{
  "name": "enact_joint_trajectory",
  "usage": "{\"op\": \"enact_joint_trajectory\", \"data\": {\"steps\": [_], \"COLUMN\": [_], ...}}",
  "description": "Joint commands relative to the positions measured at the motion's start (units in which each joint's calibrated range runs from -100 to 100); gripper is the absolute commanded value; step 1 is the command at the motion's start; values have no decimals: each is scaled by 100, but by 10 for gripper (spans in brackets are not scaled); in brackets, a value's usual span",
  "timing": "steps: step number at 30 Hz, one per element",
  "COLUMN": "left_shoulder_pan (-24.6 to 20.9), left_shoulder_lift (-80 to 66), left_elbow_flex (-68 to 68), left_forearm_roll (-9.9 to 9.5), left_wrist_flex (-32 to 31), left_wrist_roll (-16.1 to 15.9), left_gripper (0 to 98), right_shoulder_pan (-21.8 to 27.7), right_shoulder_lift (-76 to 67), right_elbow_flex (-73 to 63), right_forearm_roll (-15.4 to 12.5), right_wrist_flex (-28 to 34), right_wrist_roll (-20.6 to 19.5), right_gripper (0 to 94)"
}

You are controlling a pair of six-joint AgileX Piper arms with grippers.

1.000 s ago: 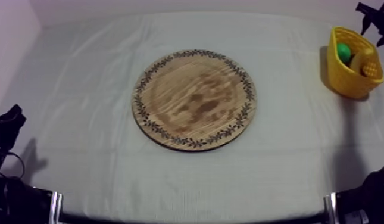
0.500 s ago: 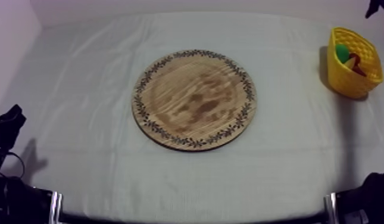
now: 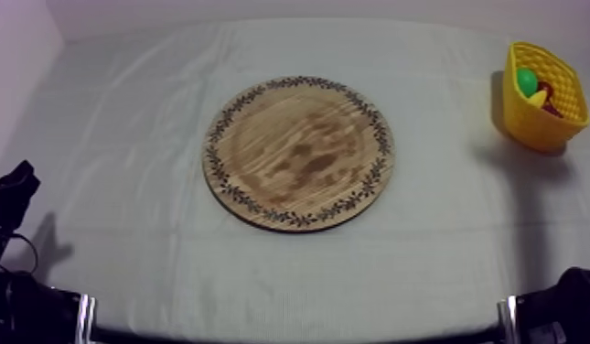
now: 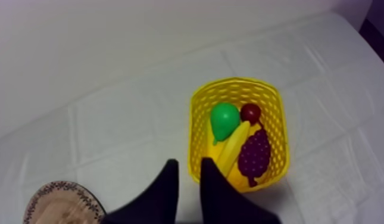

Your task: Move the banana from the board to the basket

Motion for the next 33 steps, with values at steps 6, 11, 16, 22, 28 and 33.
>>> {"op": "enact_joint_trajectory", "data": {"steps": [6,11,16,22,28,33], "left_shoulder_pan": [-1,-1,-1,-1,-1,-1], "left_shoulder_lift": [4,4,4,4,4,4], "left_elbow_flex": [0,0,0,0,0,0], "left_forearm_roll": [-2,-2,-2,-2,-2,-2], "left_wrist_flex": [0,0,0,0,0,0], "left_wrist_roll": [1,1,1,1,1,1], "left_gripper": [1,1,1,1,1,1], "right_shoulder_pan": [-386,-639,-730,-872,-1057,-1167], "right_shoulder_lift": [-2021,-3260,-4271,-5221,-5926,-6353], "right_elbow_flex": [1980,3444,4943,6329,7168,7699], "right_forearm_roll": [56,67,53,-83,-144,-49], "right_wrist_flex": [-803,-1355,-2017,-2575,-2631,-2681], "right_wrist_roll": [10,31,138,378,499,461], "right_gripper": [12,3,2,2,2,2]}}
